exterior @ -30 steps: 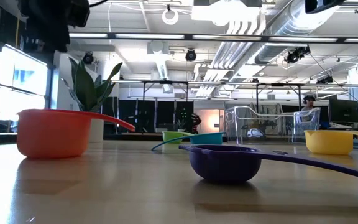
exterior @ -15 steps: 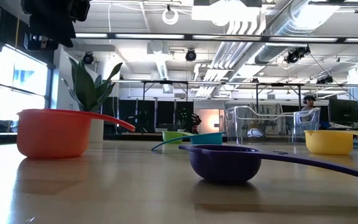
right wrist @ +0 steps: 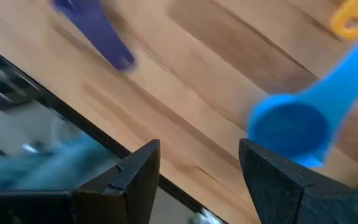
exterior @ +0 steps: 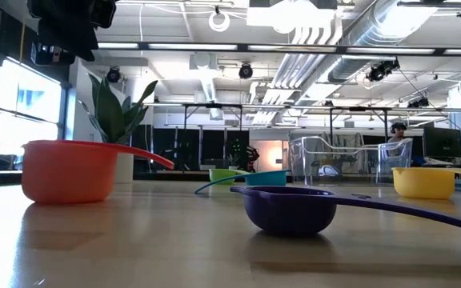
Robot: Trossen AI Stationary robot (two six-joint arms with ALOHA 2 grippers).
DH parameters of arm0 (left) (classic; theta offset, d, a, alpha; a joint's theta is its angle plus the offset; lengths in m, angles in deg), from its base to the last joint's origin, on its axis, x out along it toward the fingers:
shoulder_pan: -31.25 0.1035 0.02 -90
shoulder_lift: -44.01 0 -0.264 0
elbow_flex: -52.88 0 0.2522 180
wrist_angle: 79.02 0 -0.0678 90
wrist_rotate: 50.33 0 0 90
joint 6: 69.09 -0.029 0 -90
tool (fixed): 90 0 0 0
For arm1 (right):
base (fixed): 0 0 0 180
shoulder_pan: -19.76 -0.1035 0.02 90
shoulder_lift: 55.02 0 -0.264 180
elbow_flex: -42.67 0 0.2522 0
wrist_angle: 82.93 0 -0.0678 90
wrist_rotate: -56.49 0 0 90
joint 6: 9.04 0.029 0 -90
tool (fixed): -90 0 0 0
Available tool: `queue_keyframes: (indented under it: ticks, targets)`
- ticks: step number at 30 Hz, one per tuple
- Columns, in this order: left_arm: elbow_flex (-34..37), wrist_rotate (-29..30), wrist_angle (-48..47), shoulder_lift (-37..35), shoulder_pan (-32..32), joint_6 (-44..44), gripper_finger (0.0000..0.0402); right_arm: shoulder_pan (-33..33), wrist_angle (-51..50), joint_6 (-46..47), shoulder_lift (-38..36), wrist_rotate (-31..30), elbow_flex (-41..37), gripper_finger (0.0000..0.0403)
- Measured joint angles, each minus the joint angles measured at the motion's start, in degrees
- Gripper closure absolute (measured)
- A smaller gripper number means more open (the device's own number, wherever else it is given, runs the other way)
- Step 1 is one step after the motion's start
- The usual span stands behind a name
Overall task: Nest measuring cups in basket
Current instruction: Stack the blue measuring cup into the red measuring cup
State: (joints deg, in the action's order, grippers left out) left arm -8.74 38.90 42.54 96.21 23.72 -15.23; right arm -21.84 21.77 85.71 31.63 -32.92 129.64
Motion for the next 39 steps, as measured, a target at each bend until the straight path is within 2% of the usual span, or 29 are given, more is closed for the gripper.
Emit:
queue_keyframes:
  ticks: [5,9,15,19,27,32,39]
  targets:
    - [0.0,0.0,0.02,0.0,0.0,-0.51,0.0326,-0.95,-3.48,-8.44,0.46,3.25,-0.02,0.0192]
    - [0.0,0.0,0.02,0.0,0.0,-0.3,0.0326,-0.88,-4.53,-22.94,0.46,4.28,-0.02,0.0192]
    - [0.0,-0.02,0.04,0.0,0.0,2.78,0.0326,-0.8,-5.49,-50.76,0.46,-1.88,-0.04,0.0192]
    - [0.0,0.02,0.07,0.0,0.0,3.68,0.0326,-0.75,-5.49,-64.1,0.46,-4.16,-0.04,0.0192]
    - [0.0,1.29,2.31,0.0,0.0,9.12,0.0326,-0.81,-3.65,-72.71,1.18,-3.53,-1.67,0.0192]
    - [0.0,1.7,3.98,0.0,-0.04,11.7,0.0326,-0.8,-2.27,-73.92,1.16,-3.51,-3.5,0.0192]
    - [0.0,2.97,4.37,0.0,-0.02,15.8,0.0326,-0.82,-1.3,-80.44,1.16,-2.71,-5.95,0.0192]
